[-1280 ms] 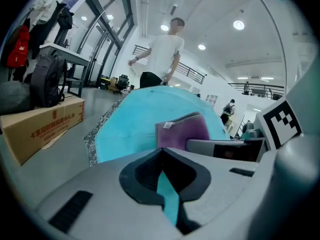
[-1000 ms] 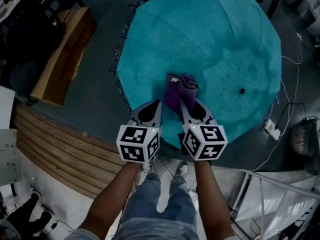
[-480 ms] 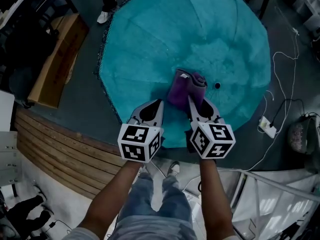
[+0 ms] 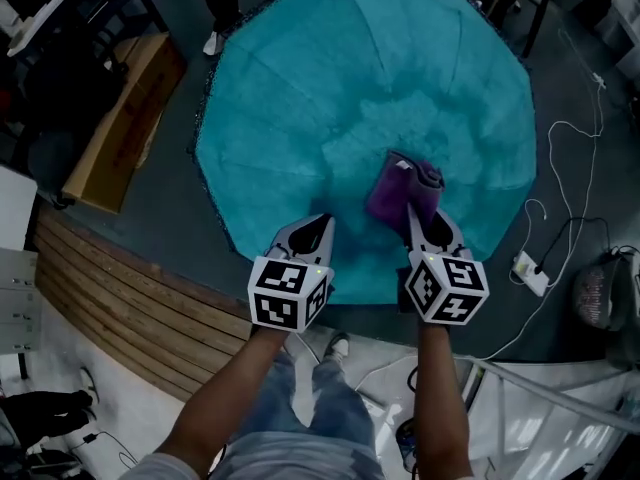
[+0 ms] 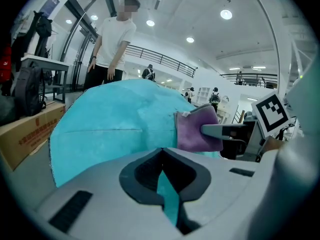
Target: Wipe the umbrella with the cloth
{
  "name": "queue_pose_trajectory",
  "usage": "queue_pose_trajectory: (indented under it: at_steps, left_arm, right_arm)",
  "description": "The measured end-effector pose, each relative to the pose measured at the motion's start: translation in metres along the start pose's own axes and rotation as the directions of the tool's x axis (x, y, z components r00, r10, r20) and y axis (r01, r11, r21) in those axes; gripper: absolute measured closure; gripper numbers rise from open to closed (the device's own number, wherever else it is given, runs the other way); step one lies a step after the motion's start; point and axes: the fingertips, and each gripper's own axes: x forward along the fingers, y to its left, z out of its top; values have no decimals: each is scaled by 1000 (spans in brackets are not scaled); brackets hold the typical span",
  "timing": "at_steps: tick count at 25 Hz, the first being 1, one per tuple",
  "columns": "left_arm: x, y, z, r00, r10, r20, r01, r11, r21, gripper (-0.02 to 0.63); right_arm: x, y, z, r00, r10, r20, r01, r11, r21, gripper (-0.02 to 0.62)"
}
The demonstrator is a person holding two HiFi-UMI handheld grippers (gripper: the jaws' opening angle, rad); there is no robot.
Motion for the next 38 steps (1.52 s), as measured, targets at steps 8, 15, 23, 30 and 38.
queue_pose_trajectory:
  at_steps: [8,15,23,30,38]
  left_arm:
    - [-17,12,-11,998,65,18,-65,997,-29,601]
    - [-57,61,-28,993,114,34,-111,991,-71,601]
    - [-108,147,-58,982,183,52,-173,973,-152,601]
    - [-141,226,-98,971,237,29,-226,952,-204,601]
    - [-155,281,-153,964,265,-25,-262,931,-253,601]
  right_arm:
    - [-16,16,9,997,66,26,-65,997,-36,518]
    - [-13,107,2,980,193,46,-190,980,-54,518]
    - [21,227,-52,951,305,-47,-308,947,-94,518]
    - [72,322,-138,906,376,-194,-400,910,-108,518]
    - [129,373,-249,857,383,-344,-440,892,-103,518]
